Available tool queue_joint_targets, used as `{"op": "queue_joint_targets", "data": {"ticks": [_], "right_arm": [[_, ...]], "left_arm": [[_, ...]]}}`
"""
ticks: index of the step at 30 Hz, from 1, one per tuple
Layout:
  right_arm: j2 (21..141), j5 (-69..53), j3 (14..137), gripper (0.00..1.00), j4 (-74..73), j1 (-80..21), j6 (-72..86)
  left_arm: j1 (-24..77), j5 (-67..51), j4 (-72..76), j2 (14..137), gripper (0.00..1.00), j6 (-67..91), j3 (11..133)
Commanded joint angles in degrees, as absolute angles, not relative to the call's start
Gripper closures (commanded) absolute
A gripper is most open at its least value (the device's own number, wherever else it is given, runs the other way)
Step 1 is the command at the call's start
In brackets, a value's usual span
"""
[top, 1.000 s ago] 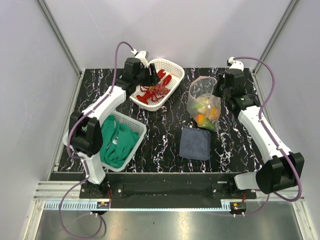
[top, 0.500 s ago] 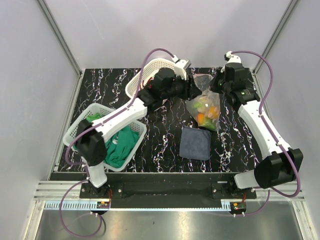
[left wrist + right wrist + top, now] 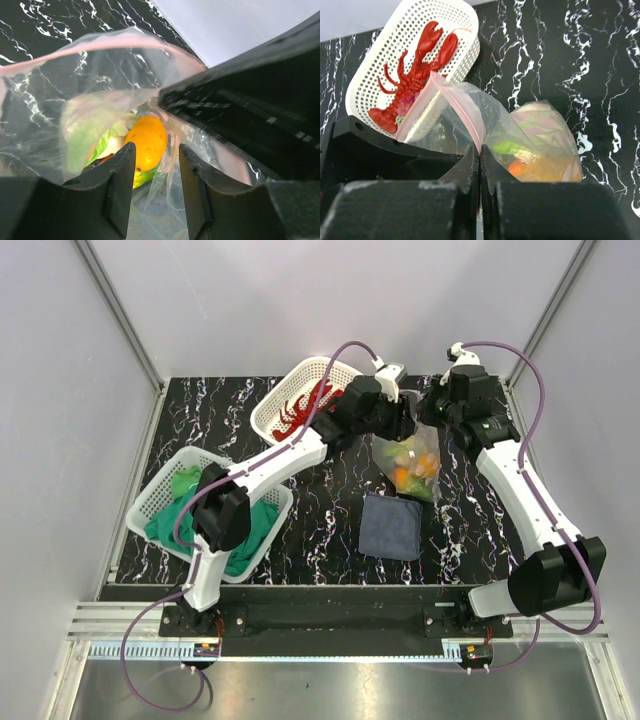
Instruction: Open the zip-top bag and remove the fake food
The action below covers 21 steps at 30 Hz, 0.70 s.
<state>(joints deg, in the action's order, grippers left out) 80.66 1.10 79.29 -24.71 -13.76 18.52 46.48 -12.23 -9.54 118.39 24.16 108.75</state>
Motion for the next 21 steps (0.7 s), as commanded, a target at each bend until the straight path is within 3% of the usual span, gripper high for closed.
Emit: {"op": "queue_joint_targets", "data": {"ticks": [1,7,10,13,21], "right_arm": [[81.12,-1.06,81.3,1.0,-24.61,-13.8,18.9],[80.68,-0.62,80.16,1.0,-24.61,-13.8,19.07],[80.51,-0.35,79.81,1.0,-24.7,-13.71,18.72],[79.72,2.8,79.54,1.0,-24.7,-13.8,17.14],[79.19,5.19,79.8,1.0,-24.87,-13.71,17.84]], "left_arm": [[47.2,-9.67,-11.94,120.76,0.6,22.76,114.43],[48.87,-9.41,-10.64,123.22,0.61,21.54,111.54],[49.22,-10.81,-8.01,123.4,0.5,21.88,109.52],[49.22,-11.86,-5.98,124.36,0.45,22.76,108.37],[49.31,-15.98,-3.08,128.31,0.49,26.28,108.98]]}}
